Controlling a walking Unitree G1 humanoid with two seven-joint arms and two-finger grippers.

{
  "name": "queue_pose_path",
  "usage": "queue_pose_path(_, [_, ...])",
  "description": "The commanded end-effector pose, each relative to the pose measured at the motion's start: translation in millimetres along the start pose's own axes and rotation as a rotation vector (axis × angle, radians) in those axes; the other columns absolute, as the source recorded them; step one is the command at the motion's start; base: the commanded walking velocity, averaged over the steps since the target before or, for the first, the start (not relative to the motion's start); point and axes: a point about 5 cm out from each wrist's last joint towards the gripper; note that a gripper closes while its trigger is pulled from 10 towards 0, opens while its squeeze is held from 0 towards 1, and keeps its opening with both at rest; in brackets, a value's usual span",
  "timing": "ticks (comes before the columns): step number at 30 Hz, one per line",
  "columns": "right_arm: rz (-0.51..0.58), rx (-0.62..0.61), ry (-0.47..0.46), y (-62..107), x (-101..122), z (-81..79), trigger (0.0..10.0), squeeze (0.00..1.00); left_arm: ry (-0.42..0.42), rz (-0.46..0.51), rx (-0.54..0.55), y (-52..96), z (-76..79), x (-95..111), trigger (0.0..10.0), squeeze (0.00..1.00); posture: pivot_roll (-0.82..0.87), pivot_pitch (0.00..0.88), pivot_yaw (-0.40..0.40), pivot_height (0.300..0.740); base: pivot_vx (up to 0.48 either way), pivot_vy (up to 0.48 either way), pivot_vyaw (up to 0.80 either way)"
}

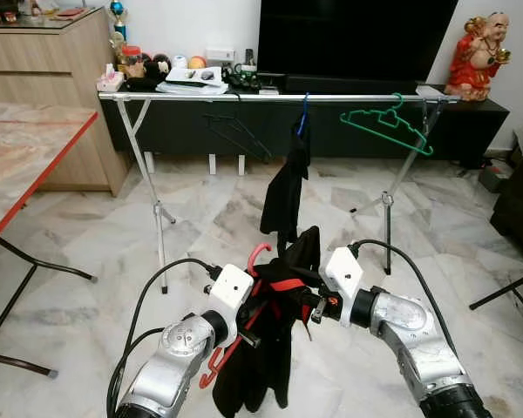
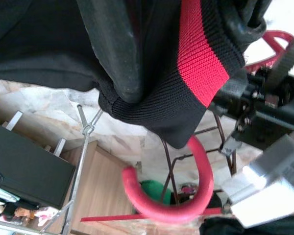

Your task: Hang hanger

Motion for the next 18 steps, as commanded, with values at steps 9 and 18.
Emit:
queue_pose_path(9, [-0.083, 0.036, 0.031, 13.8, -9, -8.1, 10.0, 1.0, -0.01, 0.062, -0.005, 0.5, 0.2, 11, 10.0, 0.0, 0.02, 0.0, -0.069, 0.74, 0.0, 0.0, 0.0])
queue_pose_path(18, [-0.096, 0.07, 0.072, 25.0, -3, -9.7, 10.0, 1.0, -0.012, 0.059, -0.006, 2.3, -1.2, 10, 10.0, 0.0, 0.02, 0.0, -0.072, 0.74, 0.0, 0.0, 0.0])
Point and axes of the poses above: a point about 5 cm out from each wrist's last joint towards the gripper, its own y axis pointing back from the gripper into the wrist, its own x axis along the axis of the wrist's last joint, z = x × y, and after that the axes turned 7 degrees about y, right-handed
